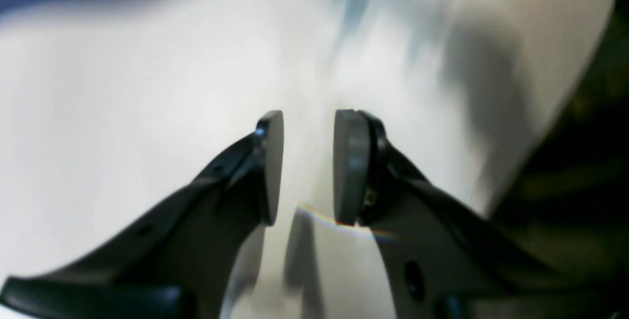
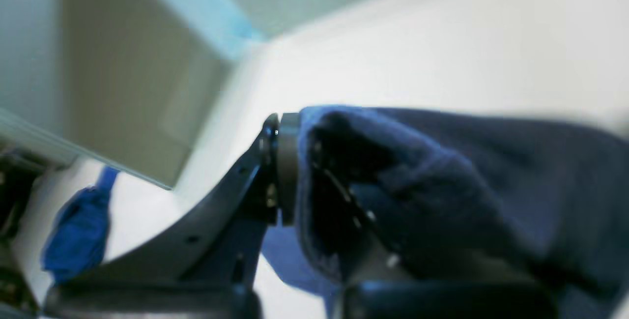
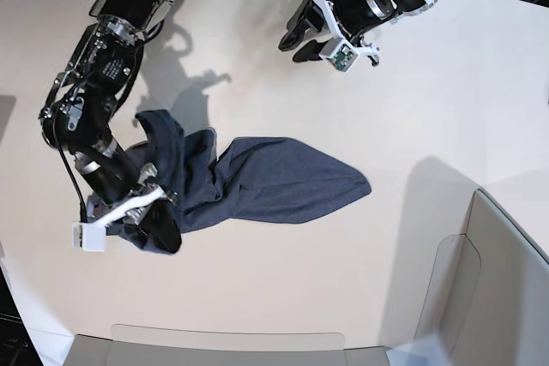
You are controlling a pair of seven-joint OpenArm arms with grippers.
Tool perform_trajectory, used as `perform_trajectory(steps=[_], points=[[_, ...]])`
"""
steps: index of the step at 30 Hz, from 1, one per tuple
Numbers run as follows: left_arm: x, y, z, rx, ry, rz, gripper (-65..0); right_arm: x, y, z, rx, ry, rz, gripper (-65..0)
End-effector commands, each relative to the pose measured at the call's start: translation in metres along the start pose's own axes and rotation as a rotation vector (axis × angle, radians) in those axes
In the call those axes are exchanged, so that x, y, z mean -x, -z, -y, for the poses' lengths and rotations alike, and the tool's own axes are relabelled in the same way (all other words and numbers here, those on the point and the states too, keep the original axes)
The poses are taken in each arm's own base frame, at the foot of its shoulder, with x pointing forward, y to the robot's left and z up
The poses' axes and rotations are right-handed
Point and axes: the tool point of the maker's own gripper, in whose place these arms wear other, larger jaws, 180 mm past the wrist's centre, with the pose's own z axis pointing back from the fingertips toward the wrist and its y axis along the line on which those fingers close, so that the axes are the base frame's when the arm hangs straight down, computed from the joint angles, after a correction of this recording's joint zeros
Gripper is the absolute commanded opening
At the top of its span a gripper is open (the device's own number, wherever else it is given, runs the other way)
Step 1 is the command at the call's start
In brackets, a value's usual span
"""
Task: Layout the t-shirt on the table in an organized manner, then fold the t-shirt properly
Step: 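Lift the shirt high with the right gripper and shake it out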
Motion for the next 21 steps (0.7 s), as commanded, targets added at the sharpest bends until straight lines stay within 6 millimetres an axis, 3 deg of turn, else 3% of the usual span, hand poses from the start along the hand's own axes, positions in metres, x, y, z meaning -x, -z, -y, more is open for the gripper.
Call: perform_trajectory(steps=[1,6,9,16,18,21], points=[[-0.022,0.000,0.007,0.012,-0.020,0.104,-47.2,-0.025,0.005,-0.020,-0.045,-0.046,0.068,-65.0],[-0.063,0.001,0.014,0.008,-0.079,0.329,-47.2,-0.056,0.030,-0.059,-0.049,-0.185,0.125,-65.0],[-0.078,0.002,0.011,-0.011,-0.089,0.390,-47.2,-0.058,0.038,-0.073,-0.028,-0.267,0.145,-65.0],[-0.103,0.009,-0.045,-0.307,0.001,0.393,-43.9,-0.074,0.042,-0.093,-0.007,-0.393,0.263,-65.0],[-0.109,0.011,-0.053,-0.384,0.045,0.391,-41.2,-0.078,0.042,-0.095,0.005,-0.422,0.287,-65.0],[-0.110,0.016,-0.049,-0.409,0.079,0.380,-39.1,-0.083,0.041,-0.102,0.002,-0.452,0.329,-65.0]])
